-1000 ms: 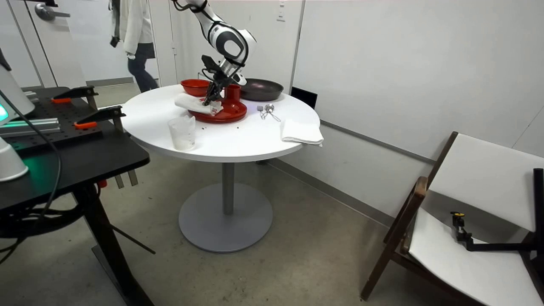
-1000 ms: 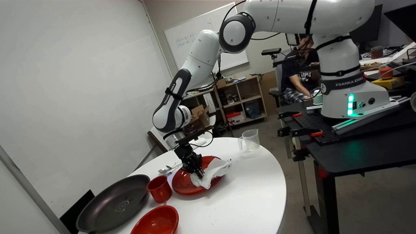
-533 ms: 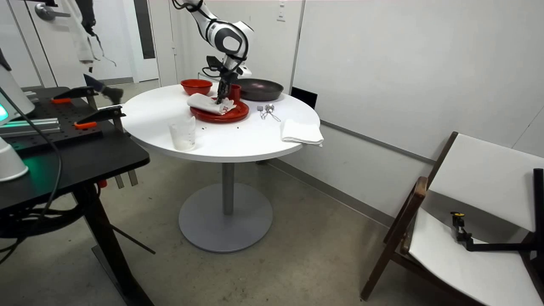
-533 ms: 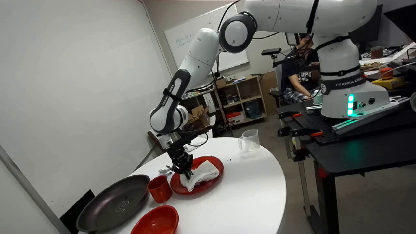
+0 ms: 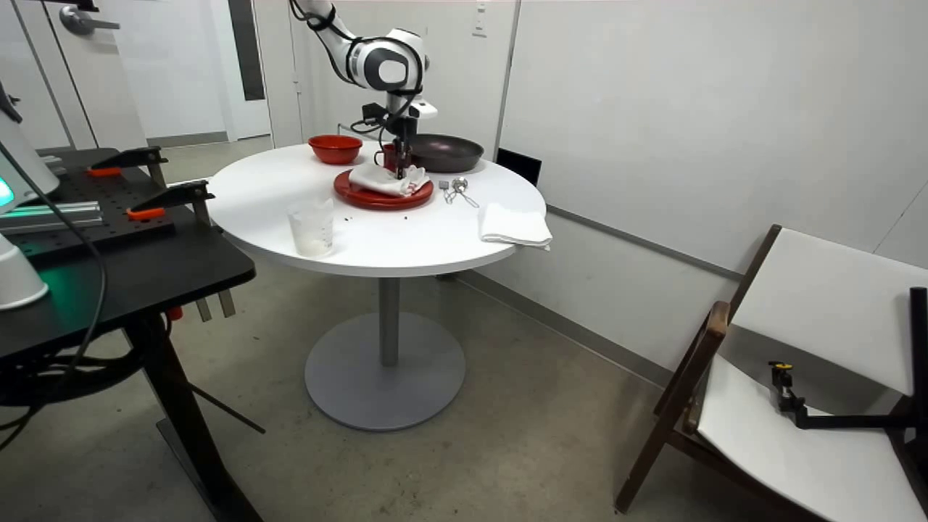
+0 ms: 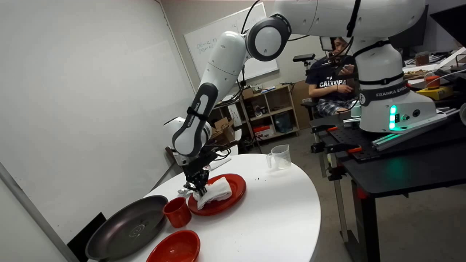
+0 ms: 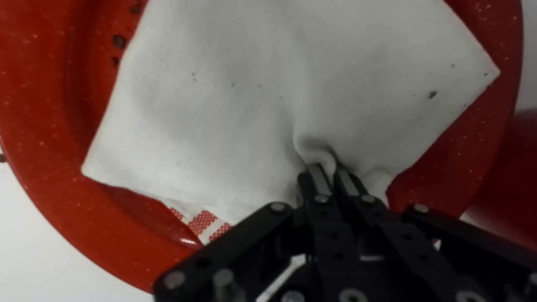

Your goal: Use the white towel on the left to wipe the red plate, place the towel back on the left side of the table

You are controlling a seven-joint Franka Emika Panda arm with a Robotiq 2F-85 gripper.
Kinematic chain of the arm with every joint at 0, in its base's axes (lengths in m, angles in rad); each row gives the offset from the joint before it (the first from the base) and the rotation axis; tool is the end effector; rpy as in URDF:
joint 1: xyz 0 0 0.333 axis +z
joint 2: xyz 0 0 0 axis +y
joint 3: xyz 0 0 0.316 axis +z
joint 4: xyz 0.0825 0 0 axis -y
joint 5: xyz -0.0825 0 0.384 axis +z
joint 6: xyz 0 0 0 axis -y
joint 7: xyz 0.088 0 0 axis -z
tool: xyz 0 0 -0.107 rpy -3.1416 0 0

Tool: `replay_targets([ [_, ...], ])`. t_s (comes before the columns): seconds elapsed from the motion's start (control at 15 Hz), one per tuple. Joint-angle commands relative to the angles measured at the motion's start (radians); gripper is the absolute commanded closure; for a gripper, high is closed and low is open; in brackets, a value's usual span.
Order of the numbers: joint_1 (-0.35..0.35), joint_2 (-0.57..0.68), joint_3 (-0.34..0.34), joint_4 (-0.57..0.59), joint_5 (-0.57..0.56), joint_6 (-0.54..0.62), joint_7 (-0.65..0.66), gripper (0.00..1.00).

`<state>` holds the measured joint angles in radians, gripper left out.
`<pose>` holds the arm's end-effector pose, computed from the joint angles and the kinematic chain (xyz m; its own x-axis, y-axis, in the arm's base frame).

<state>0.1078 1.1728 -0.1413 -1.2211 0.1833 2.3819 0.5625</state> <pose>0.7336 0.0035 0.0508 0.8001 -0.5999 0.0028 -0.5999 -0.8001 0.0033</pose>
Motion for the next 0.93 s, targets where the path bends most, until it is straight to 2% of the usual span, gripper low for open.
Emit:
replay_targets([
  [0.0, 0.029, 0.017, -0.051, -0.018, -0.048, -0.022, 0.102, 0.97],
  [0.27, -0.054, 0.003, 0.048, 0.018, -0.005, -0.199, 0.021, 0.97],
  [0.53, -0.12, 0.013, 0.111, 0.059, 0.04, -0.355, -0.039, 0.97],
  [0.67, -0.14, 0.017, 0.127, 0.07, 0.064, -0.404, -0.057, 0.97],
  [0.87, -0.154, 0.016, 0.138, 0.069, 0.093, -0.416, -0.068, 0.97],
])
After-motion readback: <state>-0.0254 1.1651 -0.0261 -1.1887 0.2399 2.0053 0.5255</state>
